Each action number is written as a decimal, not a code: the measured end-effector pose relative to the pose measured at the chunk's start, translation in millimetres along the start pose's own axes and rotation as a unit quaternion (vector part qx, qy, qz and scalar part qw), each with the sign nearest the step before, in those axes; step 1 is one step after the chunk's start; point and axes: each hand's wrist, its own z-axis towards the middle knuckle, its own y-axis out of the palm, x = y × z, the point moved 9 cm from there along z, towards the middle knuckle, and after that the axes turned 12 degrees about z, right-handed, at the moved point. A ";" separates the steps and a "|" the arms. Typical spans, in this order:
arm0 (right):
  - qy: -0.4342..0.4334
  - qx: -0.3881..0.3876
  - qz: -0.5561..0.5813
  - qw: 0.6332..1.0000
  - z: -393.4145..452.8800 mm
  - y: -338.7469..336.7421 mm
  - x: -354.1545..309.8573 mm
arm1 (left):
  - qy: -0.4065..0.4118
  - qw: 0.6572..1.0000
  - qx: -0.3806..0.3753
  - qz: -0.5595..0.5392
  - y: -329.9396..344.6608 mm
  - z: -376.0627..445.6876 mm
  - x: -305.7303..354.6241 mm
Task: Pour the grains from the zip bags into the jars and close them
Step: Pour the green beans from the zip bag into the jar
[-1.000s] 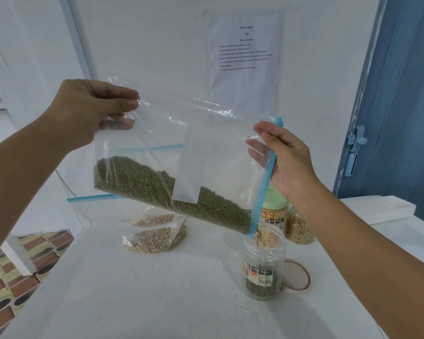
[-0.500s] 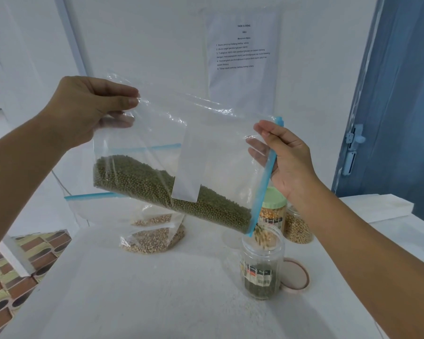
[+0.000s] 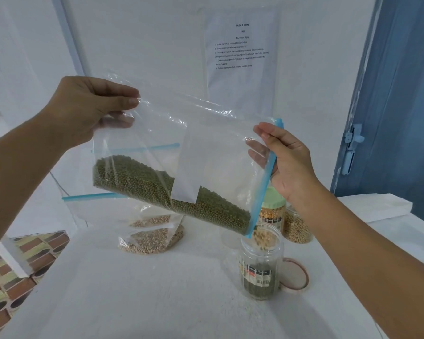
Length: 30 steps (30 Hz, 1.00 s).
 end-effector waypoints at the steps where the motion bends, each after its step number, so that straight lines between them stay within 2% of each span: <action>1: 0.000 0.000 0.000 1.000 0.0 -0.7 0.2 | 0.000 1.000 -0.001 0.000 0.8 0.0 -0.2; 30: 0.000 -0.002 0.004 1.000 1.0 -0.9 0.9 | 0.005 1.000 -0.003 0.008 0.6 0.9 3.5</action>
